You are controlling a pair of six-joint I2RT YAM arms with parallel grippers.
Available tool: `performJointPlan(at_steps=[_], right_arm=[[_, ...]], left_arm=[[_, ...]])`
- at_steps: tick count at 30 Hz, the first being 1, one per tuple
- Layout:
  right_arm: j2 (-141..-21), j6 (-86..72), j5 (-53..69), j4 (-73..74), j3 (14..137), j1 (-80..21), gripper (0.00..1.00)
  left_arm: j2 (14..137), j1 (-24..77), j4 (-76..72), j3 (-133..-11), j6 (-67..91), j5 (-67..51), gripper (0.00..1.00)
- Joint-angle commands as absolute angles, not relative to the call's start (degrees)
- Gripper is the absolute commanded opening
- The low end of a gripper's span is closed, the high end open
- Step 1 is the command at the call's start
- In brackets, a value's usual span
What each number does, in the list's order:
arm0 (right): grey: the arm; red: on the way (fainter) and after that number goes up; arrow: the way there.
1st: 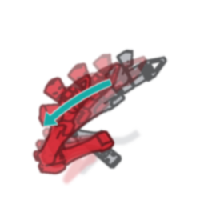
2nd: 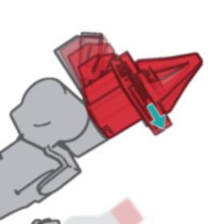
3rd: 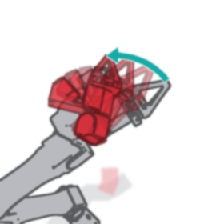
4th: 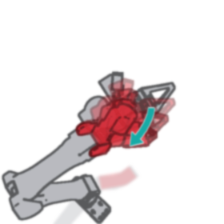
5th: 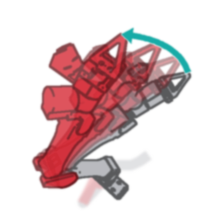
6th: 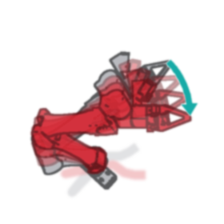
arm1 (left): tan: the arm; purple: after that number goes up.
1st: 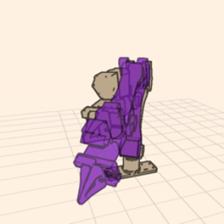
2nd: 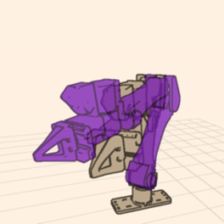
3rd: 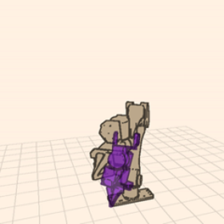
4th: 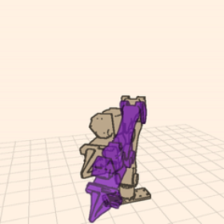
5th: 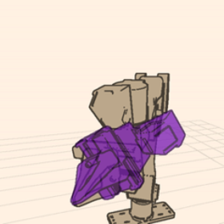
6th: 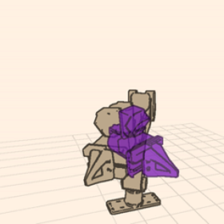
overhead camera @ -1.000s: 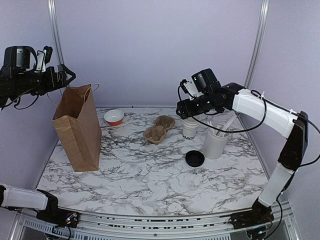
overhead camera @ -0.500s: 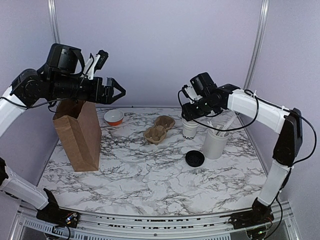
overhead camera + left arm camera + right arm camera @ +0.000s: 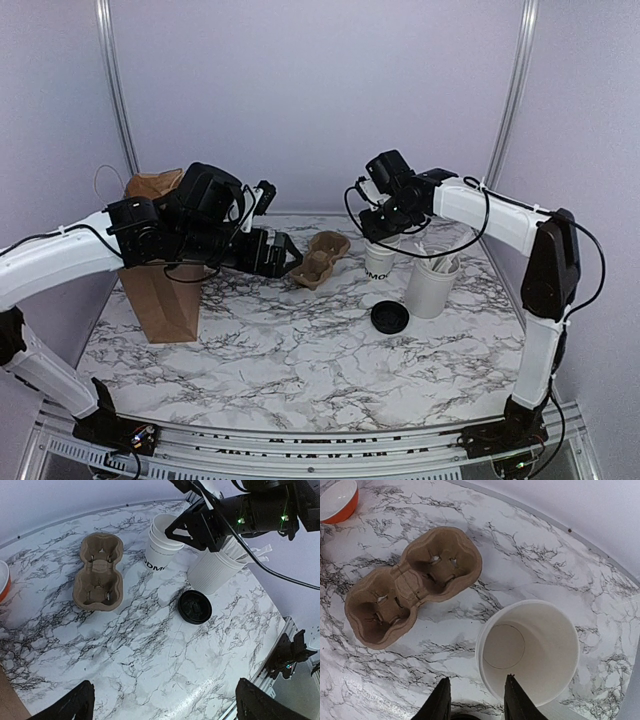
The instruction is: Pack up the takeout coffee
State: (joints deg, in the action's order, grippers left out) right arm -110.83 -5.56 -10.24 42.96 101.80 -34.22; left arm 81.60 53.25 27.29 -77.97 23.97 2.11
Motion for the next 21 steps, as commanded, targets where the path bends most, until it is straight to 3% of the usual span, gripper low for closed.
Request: performJointPlan(at_steps=[1,21], right_arm=[[-112.6,-4.4,-13.6,44.5,105.5,-33.8,0.35],[-117.1,-3.7,-13.2,44.6,107.3,-33.5,0.15]], left_arm=[[81.6,53.6,20.7,-74.3,27.8,2.5,0.99],[82.6,53.5,20.7,-69.5,27.4,8.4,0.99]])
